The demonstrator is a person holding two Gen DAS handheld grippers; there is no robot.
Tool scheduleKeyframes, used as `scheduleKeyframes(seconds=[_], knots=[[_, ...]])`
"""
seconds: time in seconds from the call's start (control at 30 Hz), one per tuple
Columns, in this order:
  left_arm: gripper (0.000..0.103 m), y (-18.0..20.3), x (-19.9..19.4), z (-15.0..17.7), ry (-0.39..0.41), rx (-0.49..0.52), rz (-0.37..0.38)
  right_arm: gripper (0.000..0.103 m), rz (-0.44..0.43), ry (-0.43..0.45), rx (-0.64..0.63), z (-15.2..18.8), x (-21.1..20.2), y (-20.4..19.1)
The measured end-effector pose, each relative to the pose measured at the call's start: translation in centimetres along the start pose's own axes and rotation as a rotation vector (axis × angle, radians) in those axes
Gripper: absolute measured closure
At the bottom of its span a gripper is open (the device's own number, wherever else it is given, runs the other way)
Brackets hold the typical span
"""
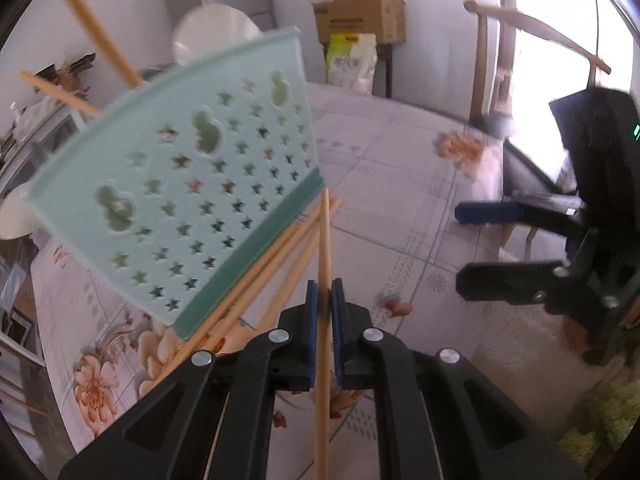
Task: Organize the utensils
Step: 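Raise the chopstick above the holder with the left tool while the right tool grasps another chopstick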
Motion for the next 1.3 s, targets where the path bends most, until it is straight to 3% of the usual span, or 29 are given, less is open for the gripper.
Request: scheduleKeyframes(seconds=[0.5,0.57,0.6,0.73,0.9,1.13,1.3], knots=[[0.097,-3.5,-10.5,1.4,0.314,-0.277,-0.021,0.008,0.115,-0.068,-0.1,-0.3,0.9,-1.5],[0.097,-3.8,-11.7,2.0,0.349,-0.313,-0.03,0.016,0.117,-0.082,-0.118,-0.5,0.9,-1.6],[0.097,-4.0,-12.5,2.3,0.366,-0.336,-0.035,0.026,0.115,-0.088,-0.138,-0.8,0.9,-1.9],[0.097,-5.1,-14.9,3.5,0.42,-0.416,-0.068,0.047,0.014,-0.132,-0.21,-2.2,1.7,-3.9],[0.097,-6.5,-17.5,4.7,0.48,-0.484,-0.1,0.055,-0.138,-0.225,-0.449,-3.5,4.5,-9.6],[0.097,-8.0,-19.6,5.7,0.529,-0.523,-0.126,0.055,-0.249,-0.352,-0.787,-2.3,9.9,-15.2],[0.097,-8.9,-20.0,6.4,0.544,-0.539,-0.14,0.055,-0.252,-0.469,-0.895,-1.0,13.4,-16.1]])
Point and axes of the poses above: each gripper's, at about its wrist camera, not at the fingertips, and x roughly the way its jaws point, y to its right, z to its underside, the point moved 2 cm from there along x, roughly the way its jaws point, and after that the axes turned 1 degree about z, right-handed, at the moved point
